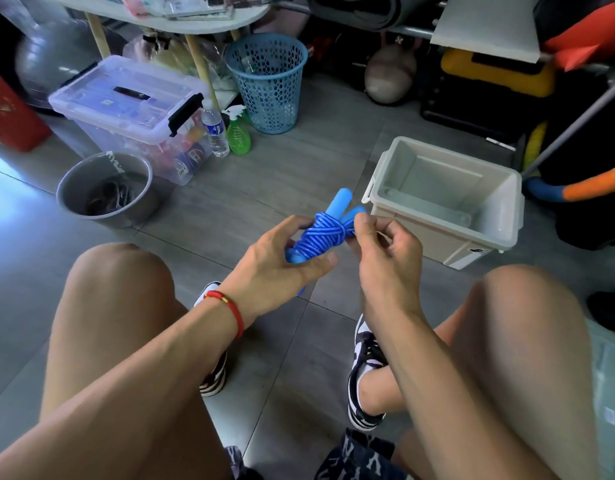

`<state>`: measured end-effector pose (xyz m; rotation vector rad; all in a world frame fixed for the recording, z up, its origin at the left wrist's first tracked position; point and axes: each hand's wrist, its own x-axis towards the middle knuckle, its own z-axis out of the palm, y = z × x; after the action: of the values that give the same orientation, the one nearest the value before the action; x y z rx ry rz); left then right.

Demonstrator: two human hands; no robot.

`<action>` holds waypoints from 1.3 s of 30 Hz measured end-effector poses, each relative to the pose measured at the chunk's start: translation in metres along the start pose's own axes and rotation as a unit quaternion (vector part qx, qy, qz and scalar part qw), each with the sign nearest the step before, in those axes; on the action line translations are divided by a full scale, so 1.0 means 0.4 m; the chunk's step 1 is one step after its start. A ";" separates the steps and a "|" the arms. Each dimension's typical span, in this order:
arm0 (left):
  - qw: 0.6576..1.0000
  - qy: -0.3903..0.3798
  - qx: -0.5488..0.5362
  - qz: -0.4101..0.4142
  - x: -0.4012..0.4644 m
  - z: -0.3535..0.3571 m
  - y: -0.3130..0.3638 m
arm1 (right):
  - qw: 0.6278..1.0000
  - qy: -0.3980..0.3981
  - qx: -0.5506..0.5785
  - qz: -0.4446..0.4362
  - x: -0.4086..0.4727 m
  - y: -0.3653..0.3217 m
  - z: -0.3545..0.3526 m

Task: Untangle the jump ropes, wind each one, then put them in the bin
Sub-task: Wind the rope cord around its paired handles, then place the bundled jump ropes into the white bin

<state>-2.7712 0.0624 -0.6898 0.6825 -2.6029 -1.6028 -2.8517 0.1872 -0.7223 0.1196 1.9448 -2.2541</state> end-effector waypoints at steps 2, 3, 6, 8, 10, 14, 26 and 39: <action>1.000 0.024 -0.012 -0.004 0.007 0.008 0.003 | 0.998 0.008 -0.059 -0.016 0.009 -0.009 -0.020; 0.999 0.042 0.008 0.005 0.012 0.009 0.005 | 0.993 0.014 -0.112 -0.042 0.012 -0.021 -0.032; 0.989 0.072 0.112 0.069 0.029 -0.004 0.022 | 0.940 -0.063 -0.264 -0.207 0.026 -0.099 -0.064; 0.975 0.072 0.169 0.128 0.049 -0.012 0.051 | 0.879 -0.191 -0.355 -0.255 0.053 -0.156 -0.072; 0.945 0.062 0.242 0.212 0.078 -0.018 0.094 | 0.813 -0.300 -0.443 -0.230 0.091 -0.194 -0.080; 0.906 0.043 0.281 0.313 0.162 -0.012 0.184 | 0.758 -0.315 -0.536 -0.197 0.179 -0.273 -0.113; 0.930 -0.179 0.305 0.100 0.654 0.274 0.103 | 0.921 -0.011 -0.374 0.106 0.662 -0.011 -0.406; 0.932 -0.135 0.293 0.166 0.899 0.544 -0.240 | 0.862 -0.100 -0.403 0.289 1.154 0.454 -0.258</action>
<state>-3.1127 0.0785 -0.9526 -0.0080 -3.1995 -0.8706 -3.2788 0.2314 -0.9912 0.2931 2.1696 -0.9463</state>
